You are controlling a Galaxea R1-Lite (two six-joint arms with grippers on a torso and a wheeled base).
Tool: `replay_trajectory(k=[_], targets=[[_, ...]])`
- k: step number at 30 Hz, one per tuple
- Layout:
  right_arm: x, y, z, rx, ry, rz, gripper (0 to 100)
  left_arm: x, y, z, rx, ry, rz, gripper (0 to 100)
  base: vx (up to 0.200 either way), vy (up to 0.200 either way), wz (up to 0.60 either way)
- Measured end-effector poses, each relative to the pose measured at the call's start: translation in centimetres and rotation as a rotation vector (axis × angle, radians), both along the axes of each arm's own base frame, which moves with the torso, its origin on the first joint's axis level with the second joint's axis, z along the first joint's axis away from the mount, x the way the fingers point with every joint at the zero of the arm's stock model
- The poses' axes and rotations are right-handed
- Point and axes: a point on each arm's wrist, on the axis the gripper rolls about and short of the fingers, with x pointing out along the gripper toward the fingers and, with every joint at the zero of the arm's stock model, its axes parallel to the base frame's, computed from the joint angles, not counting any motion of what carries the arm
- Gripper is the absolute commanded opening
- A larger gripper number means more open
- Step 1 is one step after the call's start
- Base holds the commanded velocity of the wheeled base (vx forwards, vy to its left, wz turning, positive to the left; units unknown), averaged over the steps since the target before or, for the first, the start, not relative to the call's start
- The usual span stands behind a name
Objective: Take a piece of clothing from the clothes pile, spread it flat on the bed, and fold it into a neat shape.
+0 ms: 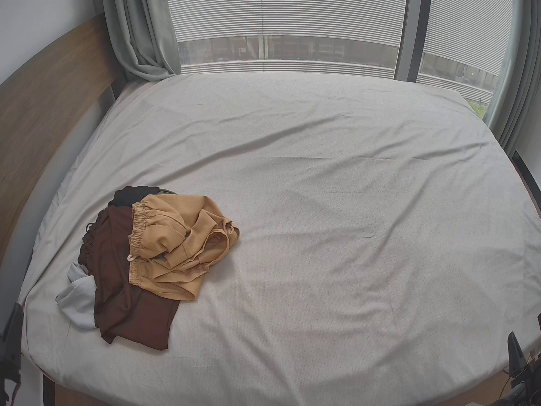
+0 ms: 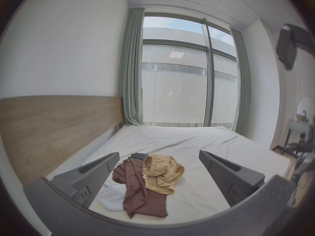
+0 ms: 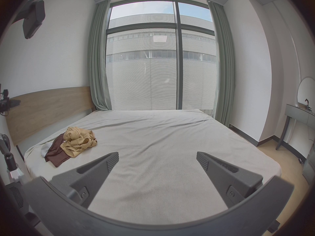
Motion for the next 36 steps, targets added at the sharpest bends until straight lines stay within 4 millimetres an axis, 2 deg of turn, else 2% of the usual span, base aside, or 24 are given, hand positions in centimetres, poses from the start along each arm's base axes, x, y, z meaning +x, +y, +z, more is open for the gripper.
replay_trajectory(k=[6,11,24,36], targets=[[0.0,0.0,0.0,0.001,0.0,0.0,100,2.6,-0.2,3.3,-0.147,0.06,-0.077,100,0.0,0.0,0.0],[0.0,0.0,0.0,0.001,0.0,0.002,100,4.7,-0.5,4.9,-0.187,0.119,-0.131,100,0.0,0.0,0.0],[0.0,0.0,0.0,0.0,0.0,0.004,100,8.8,-1.2,6.0,-0.288,0.254,-0.218,100,0.0,0.0,0.0],[0.0,0.0,0.0,-0.002,0.0,0.004,100,14.9,-0.8,6.0,-0.297,0.277,-0.205,100,0.0,0.0,0.0]])
